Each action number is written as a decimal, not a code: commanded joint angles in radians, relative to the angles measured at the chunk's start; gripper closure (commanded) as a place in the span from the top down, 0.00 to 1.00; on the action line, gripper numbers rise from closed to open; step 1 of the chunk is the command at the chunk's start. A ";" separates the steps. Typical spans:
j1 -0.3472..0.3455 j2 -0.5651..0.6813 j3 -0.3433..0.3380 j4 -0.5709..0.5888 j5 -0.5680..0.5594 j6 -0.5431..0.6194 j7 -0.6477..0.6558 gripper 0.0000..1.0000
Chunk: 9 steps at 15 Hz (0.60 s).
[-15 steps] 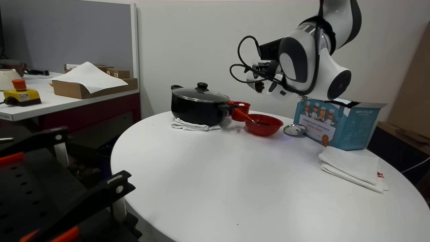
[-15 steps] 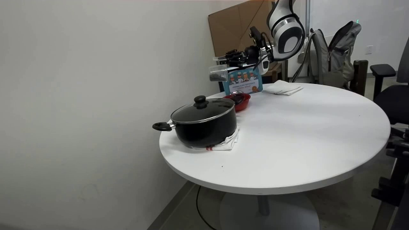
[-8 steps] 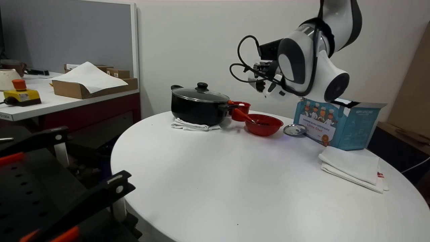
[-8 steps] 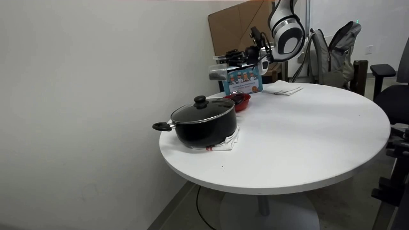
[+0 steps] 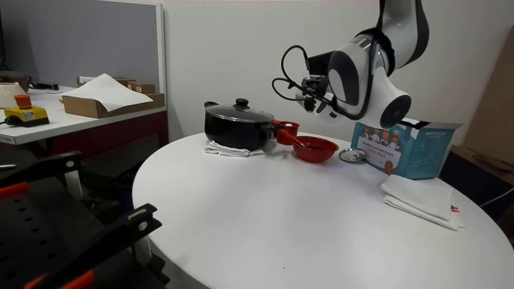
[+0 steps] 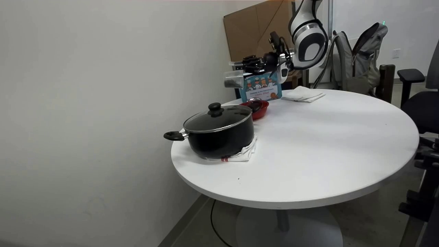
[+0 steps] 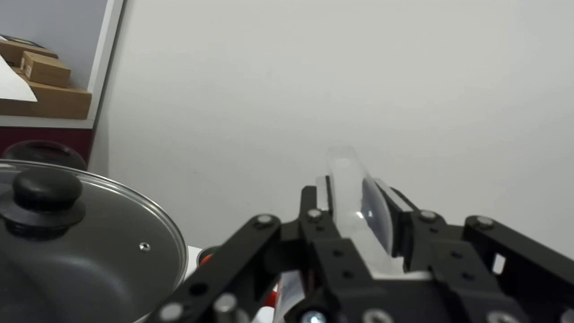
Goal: Pick up the jar and pour some of its contents in the bowl
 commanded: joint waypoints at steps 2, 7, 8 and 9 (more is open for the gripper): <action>-0.001 0.001 0.005 -0.014 0.038 -0.036 -0.027 0.13; 0.000 0.001 -0.002 -0.020 0.036 -0.043 -0.027 0.13; -0.001 -0.001 -0.002 -0.021 0.037 -0.042 -0.027 0.13; -0.004 -0.001 -0.001 -0.020 0.041 -0.042 -0.028 0.13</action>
